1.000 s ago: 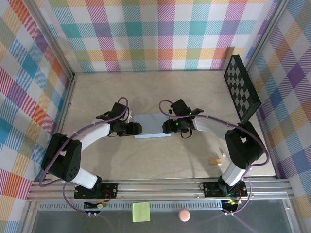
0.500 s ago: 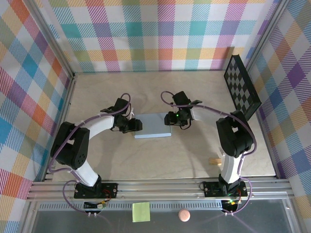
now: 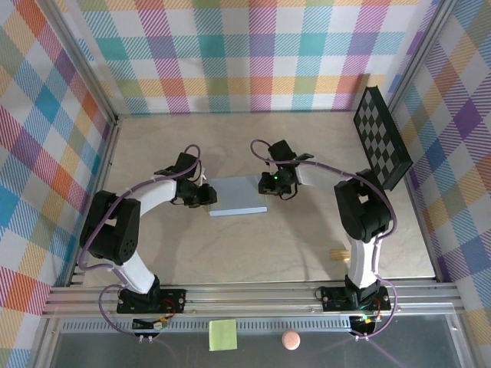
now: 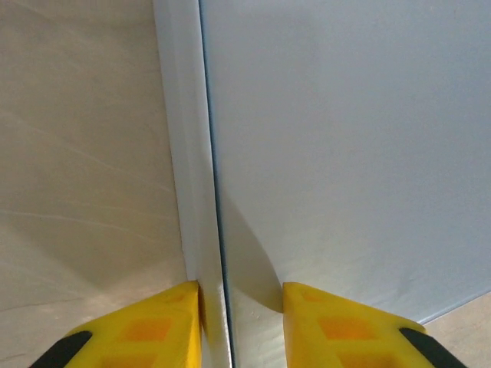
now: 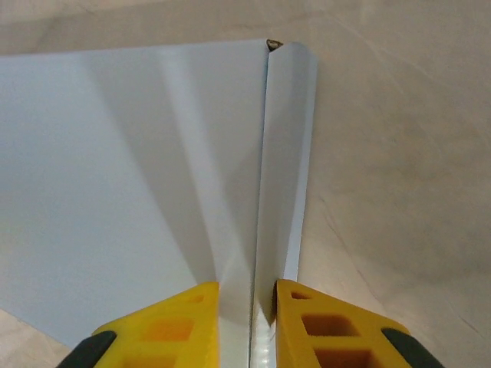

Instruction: Fold the paper box

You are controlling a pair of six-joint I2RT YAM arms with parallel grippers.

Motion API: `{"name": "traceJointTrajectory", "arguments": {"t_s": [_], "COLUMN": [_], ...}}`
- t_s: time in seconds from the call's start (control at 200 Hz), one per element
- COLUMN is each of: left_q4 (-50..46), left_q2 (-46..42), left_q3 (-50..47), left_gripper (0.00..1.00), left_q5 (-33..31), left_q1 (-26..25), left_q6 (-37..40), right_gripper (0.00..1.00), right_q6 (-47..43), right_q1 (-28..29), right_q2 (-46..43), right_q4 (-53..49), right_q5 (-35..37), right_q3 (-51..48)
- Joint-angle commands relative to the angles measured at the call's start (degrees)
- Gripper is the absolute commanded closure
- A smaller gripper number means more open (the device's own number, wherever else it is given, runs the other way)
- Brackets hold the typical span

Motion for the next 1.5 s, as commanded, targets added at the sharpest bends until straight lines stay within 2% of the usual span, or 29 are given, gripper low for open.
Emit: {"name": "traceJointTrajectory", "arguments": {"t_s": [0.0, 0.255, 0.305, 0.605, 0.675, 0.815, 1.03, 1.28, 1.395, 1.495], "left_q4": [1.96, 6.02, 9.61, 15.81, 17.04, 16.35, 15.11, 16.12, 14.40, 13.55], "left_q2": [-2.86, -7.41, -7.35, 4.79, 8.21, 14.33, 22.10, 25.30, 24.92, 24.09], "left_q3": [0.62, -3.48, -3.70, 6.32, 9.49, 16.13, 24.58, 26.70, 27.80, 28.40], "left_gripper": [0.70, 0.70, 0.70, 0.73, 0.73, 0.73, 0.73, 0.71, 0.61, 0.51], "left_q5": [3.29, 3.56, 2.59, 3.16, 3.57, 4.23, 5.36, 2.50, 0.48, -0.59], "left_q1": [2.42, 15.01, 17.23, 25.01, 26.24, 28.05, 29.51, 29.97, 30.32, 30.55], "left_q6": [0.78, -0.89, -1.59, -2.85, -3.15, -3.55, -2.86, -4.18, -3.78, -3.58], "right_gripper": [0.78, 0.78, 0.78, 0.78, 0.78, 0.78, 0.73, 0.70, 0.62, 0.61], "right_q6": [2.38, 4.60, 5.29, 12.06, 14.67, 16.94, 19.67, 18.70, 18.42, 18.39], "right_q1": [4.11, 9.12, 9.68, 11.14, 11.32, 11.67, 11.85, 11.71, 11.19, 10.49], "right_q2": [3.17, 14.33, 16.49, 28.59, 31.83, 39.70, 48.00, 49.83, 49.54, 48.46], "right_q4": [2.46, 5.24, 7.52, 20.82, 23.99, 24.06, 27.06, 27.07, 24.19, 22.13], "right_q5": [-7.05, -9.75, -10.31, -12.14, -11.48, -10.91, -6.85, -0.54, 0.67, 0.05], "right_q3": [5.45, 22.77, 25.29, 39.68, 43.06, 55.34, 67.28, 70.13, 70.45, 69.71]}}
